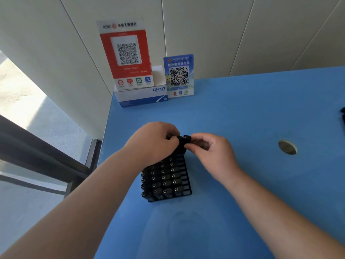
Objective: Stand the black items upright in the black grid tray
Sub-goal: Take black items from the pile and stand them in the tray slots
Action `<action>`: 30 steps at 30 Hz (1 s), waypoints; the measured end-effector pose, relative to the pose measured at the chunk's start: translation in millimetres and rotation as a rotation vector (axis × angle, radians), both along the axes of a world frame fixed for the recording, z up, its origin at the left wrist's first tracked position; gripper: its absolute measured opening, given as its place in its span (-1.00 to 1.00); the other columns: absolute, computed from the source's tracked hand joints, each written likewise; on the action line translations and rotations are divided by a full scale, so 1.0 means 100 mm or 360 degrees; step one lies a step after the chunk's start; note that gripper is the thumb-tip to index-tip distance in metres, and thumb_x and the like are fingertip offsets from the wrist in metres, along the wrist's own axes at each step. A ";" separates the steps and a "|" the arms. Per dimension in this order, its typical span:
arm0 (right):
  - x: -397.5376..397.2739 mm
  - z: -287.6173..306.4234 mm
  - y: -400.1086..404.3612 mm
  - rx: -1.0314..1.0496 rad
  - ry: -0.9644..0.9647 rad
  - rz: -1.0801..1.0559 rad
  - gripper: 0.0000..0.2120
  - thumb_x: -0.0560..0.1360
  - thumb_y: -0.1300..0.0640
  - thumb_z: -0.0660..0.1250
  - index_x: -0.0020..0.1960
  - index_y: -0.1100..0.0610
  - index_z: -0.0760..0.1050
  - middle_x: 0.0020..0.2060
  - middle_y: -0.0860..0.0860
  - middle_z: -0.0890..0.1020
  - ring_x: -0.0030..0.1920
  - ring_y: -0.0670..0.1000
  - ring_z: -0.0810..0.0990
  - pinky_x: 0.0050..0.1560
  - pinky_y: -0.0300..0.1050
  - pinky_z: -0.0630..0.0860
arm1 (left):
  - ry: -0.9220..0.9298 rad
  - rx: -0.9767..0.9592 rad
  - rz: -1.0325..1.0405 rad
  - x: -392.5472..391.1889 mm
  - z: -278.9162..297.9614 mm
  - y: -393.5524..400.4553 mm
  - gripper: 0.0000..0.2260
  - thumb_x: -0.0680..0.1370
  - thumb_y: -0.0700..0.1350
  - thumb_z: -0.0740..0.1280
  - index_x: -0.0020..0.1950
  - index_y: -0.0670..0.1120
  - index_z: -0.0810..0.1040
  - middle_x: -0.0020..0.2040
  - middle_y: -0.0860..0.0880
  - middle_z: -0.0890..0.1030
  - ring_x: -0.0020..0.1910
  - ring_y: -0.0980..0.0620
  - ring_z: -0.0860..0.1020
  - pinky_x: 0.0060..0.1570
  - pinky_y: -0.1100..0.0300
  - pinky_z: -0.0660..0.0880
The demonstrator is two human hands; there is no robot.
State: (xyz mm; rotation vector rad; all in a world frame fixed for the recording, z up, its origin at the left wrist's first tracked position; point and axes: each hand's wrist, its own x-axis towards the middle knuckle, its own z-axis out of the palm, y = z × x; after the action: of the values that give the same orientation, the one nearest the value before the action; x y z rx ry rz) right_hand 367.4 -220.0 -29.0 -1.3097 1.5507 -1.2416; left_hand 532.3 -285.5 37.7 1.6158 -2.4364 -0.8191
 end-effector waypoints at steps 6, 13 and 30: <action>0.06 -0.06 -0.01 -0.0089 0.0181 0.0033 -0.72 0.43 0.26 0.53 -0.18 -0.15 0.66 -0.15 -0.19 0.72 -0.12 -0.14 0.70 0.04 -0.13 0.60 | 0.0103 -0.0113 0.0065 0.13 -0.06 0.07 -0.69 0.55 -0.13 0.20 0.20 0.10 0.60 0.18 0.17 0.60 0.19 0.15 0.52 0.23 0.14 0.46; 0.10 -0.07 0.02 -0.0031 0.0355 0.0034 -0.74 0.45 0.25 0.51 -0.14 -0.13 0.64 -0.17 -0.32 0.69 -0.12 -0.22 0.68 -0.01 -0.31 0.55 | 0.0167 -0.0126 -0.0007 0.22 -0.08 0.13 -0.68 0.54 -0.13 0.23 0.25 0.09 0.58 0.19 0.17 0.59 0.19 0.15 0.50 0.23 0.15 0.45; -0.29 0.28 0.75 0.0092 0.0605 -0.0524 -0.77 0.44 0.13 0.53 0.05 -0.04 0.59 -0.08 -0.15 0.65 -0.09 -0.19 0.64 0.00 -0.25 0.55 | 0.0020 -0.0658 -0.0419 0.04 0.06 0.59 -0.55 0.59 0.01 0.22 0.48 -0.02 0.36 0.41 0.04 0.42 0.41 0.00 0.35 0.39 0.07 0.27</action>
State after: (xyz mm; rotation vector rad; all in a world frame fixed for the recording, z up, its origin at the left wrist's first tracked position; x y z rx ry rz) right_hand 338.4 -145.1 -1.4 -1.3453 2.1244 -1.1749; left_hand 536.2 -227.0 44.0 1.1588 -2.6193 -0.3127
